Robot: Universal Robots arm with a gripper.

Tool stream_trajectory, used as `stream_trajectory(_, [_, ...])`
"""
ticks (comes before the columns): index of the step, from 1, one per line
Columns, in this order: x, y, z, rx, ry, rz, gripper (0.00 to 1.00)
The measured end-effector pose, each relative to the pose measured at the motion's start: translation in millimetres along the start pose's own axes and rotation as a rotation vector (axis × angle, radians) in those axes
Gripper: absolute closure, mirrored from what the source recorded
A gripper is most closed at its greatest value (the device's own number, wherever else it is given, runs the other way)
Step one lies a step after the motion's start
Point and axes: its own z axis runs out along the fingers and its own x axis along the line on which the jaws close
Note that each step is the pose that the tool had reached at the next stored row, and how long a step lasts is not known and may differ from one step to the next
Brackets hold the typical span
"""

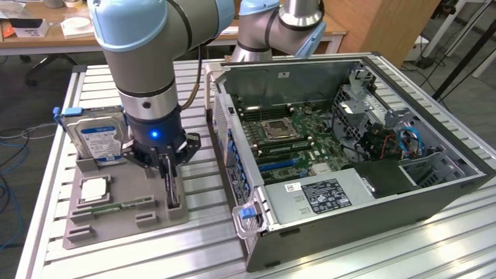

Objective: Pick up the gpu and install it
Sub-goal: 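Pick up the gpu and move the gpu toward the slot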

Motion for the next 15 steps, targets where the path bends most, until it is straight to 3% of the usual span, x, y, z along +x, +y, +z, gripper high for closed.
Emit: stream_trajectory(15, [0.0, 0.0, -0.1, -0.0002, -0.0001, 0.0, 0.73])
